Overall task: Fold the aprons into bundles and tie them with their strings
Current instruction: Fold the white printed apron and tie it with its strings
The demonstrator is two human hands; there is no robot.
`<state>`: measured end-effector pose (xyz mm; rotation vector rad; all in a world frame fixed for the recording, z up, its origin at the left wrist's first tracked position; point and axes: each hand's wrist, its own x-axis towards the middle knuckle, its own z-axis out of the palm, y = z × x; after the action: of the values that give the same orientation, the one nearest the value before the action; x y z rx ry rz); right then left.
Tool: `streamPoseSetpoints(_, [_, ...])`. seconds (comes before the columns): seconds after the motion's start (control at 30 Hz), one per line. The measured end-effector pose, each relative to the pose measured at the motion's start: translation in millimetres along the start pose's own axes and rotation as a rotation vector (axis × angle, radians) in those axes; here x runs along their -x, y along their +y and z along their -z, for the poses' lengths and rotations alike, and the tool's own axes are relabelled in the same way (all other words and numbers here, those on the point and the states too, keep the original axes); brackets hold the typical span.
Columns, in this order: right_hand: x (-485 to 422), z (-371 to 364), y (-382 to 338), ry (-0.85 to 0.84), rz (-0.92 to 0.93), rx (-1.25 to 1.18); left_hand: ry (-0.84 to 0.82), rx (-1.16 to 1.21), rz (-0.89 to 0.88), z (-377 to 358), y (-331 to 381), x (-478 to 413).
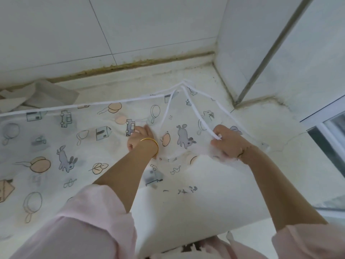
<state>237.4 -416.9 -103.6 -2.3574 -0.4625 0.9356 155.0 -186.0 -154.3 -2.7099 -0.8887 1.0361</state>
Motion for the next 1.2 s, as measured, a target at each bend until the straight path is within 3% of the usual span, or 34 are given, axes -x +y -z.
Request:
streamPoseSetpoints(0.1, [-12,33,10,-0.158,-0.115,0.552,0.031,-0.034,-0.002,-7,1,1])
streamPoseSetpoints(0.2, [-25,53,15,-0.160,-0.222,0.683,0.030,-0.082,-0.023,-11,-3,3])
streamPoseSetpoints(0.3, [-33,51,3,0.171,-0.255,0.656,0.040,-0.142,-0.026,-10,-4,7])
streamPoseSetpoints(0.4, [-43,45,-18,0.594,-0.021,0.775,0.059,-0.200,-0.014,-2,-3,4])
streamPoseSetpoints(0.5, [-62,44,-25,0.633,0.096,0.857,0.118,-0.124,0.027,9,-3,3])
streamPoseSetpoints(0.57, [-72,45,-17,0.559,0.056,0.919,0.326,-0.026,0.023,21,1,7])
streamPoseSetpoints(0.63, [-77,42,-7,0.539,0.019,0.941,0.569,0.192,-0.146,34,13,13])
streamPoseSetpoints(0.7, [-79,34,3,0.617,0.066,0.874,0.543,0.416,-0.481,46,28,26])
streamPoseSetpoints(0.73, [-76,30,5,0.691,0.105,0.827,0.437,0.407,-0.636,49,36,35])
streamPoseSetpoints(0.8, [-64,27,8,0.900,0.187,0.786,0.298,0.187,-0.783,47,50,50])
streamPoseSetpoints(0.87, [-43,19,14,1.007,0.368,0.731,0.357,-0.059,-0.801,34,65,54])
streamPoseSetpoints(0.93, [-14,4,18,0.903,0.494,0.616,0.463,-0.210,-0.756,20,79,53])
streamPoseSetpoints(0.97, [0,-6,21,0.768,0.452,0.545,0.505,-0.217,-0.699,17,83,53])
streamPoseSetpoints(1.03, [15,-25,33,0.420,0.169,0.352,0.538,-0.203,-0.575,13,90,50])
streamPoseSetpoints(1.1, [23,-33,41,0.156,-0.156,-0.249,0.556,-0.182,-0.511,10,91,46])
streamPoseSetpoints(1.17, [18,-31,45,0.087,-0.394,-0.957,0.586,-0.171,-0.499,9,88,45])
streamPoseSetpoints(1.2, [15,-29,50,0.094,-0.428,-1.220,0.612,-0.154,-0.517,7,89,43])
